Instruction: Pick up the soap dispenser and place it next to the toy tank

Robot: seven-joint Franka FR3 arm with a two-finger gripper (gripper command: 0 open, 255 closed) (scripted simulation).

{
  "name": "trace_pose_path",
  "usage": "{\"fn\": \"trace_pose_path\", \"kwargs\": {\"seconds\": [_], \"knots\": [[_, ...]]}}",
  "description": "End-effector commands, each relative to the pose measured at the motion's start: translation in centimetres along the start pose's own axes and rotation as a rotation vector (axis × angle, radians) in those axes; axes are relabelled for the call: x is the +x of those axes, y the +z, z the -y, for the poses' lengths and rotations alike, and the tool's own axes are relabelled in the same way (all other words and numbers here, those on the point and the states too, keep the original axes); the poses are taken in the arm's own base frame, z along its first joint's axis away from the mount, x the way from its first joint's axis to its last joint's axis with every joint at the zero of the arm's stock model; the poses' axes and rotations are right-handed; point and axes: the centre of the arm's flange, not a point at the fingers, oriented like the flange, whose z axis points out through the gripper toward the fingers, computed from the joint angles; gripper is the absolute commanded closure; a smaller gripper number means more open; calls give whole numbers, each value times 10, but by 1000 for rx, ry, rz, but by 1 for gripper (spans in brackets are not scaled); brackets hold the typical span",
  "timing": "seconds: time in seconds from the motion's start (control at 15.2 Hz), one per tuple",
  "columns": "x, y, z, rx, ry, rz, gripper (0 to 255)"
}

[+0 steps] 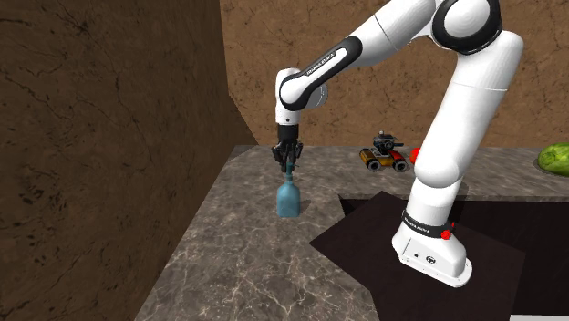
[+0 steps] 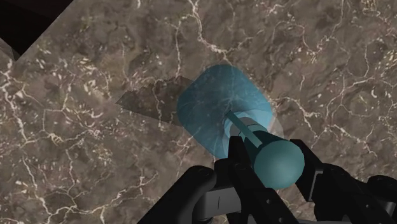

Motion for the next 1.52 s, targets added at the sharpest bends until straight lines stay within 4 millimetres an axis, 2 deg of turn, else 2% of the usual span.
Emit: {"fn": "trace_pose_path", "kwargs": {"seconds": [0.0,1.45], "knots": [[-1,-5,1,0,0,1,255],[-15,-119,14,0,0,1,255]]}}
